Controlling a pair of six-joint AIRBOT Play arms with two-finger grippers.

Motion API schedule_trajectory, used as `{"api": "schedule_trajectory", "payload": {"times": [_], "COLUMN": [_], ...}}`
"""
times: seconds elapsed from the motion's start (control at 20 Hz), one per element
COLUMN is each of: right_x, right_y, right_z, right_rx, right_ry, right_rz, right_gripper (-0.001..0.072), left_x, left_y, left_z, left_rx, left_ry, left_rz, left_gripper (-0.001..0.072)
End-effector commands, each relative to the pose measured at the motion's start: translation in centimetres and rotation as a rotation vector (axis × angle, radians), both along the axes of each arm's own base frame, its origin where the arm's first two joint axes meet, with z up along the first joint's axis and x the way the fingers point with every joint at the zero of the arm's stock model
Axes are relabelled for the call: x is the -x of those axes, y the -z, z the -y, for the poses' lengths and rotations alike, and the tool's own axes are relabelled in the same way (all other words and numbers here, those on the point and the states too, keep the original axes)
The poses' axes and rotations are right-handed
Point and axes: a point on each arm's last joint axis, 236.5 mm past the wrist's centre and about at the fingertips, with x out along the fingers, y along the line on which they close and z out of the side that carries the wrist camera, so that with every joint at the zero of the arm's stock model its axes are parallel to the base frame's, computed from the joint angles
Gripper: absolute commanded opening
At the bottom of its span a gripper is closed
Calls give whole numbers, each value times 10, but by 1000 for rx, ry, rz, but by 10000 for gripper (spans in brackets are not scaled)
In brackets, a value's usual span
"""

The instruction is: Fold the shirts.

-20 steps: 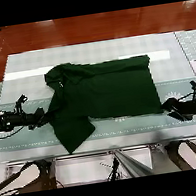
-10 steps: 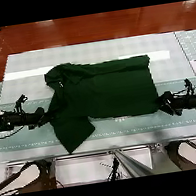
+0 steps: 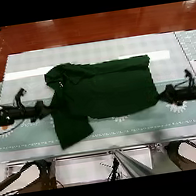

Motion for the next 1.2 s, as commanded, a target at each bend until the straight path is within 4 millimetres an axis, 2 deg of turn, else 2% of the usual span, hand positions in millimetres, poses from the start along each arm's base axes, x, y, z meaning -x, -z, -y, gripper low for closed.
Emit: {"api": "schedule_trajectory", "payload": {"times": [0.0, 0.1, 0.15, 0.2, 0.25, 0.3, 0.4, 0.45, 0.55, 0.65, 0.8, 0.95, 1.05, 1.15], "right_x": [-47, -87, -99, -104, -100, -91, -57, -33, 13, 55, 108, 143, 153, 153], "right_y": [-94, -188, -239, -293, -344, -385, -458, -486, -522, -538, -536, -533, -530, -517], "right_z": [17, 39, 42, 42, 37, 30, 9, -3, -16, -25, -25, -32, -35, -34], "right_rx": [61, 148, 166, 196, 237, 289, 423, 501, 640, 749, 886, 946, 946, 912], "right_ry": [-1, 87, 104, 101, 82, 48, -31, -61, -37, 13, 103, 145, 139, 102], "right_rz": [212, 421, 526, 639, 740, 822, 983, 1050, 1135, 1178, 1150, 1148, 1144, 1107], "right_gripper": [23, 23, 22, 22, 22, 22, 23, 22, 23, 23, 23, 23, 23, 23], "left_x": [-74, -118, -129, -129, -121, -106, -76, -59, -17, 33, 106, 161, 179, 176], "left_y": [-127, -246, -307, -364, -414, -460, -519, -537, -560, -572, -581, -578, -569, -552], "left_z": [14, 6, 4, 4, 8, 11, 4, -1, -17, -34, -59, -66, -67, -71], "left_rx": [203, 255, 247, 221, 195, 151, -50, -171, -413, -647, -915, -1010, -999, -973], "left_ry": [-86, -183, -210, -207, -182, -156, -148, -156, -196, -237, -333, -379, -380, -363], "left_rz": [332, 621, 757, 892, 1014, 1121, 1272, 1313, 1360, 1404, 1421, 1431, 1441, 1405], "left_gripper": [24, 23, 23, 23, 23, 23, 23, 23, 23, 23, 23, 23, 23, 23]}}
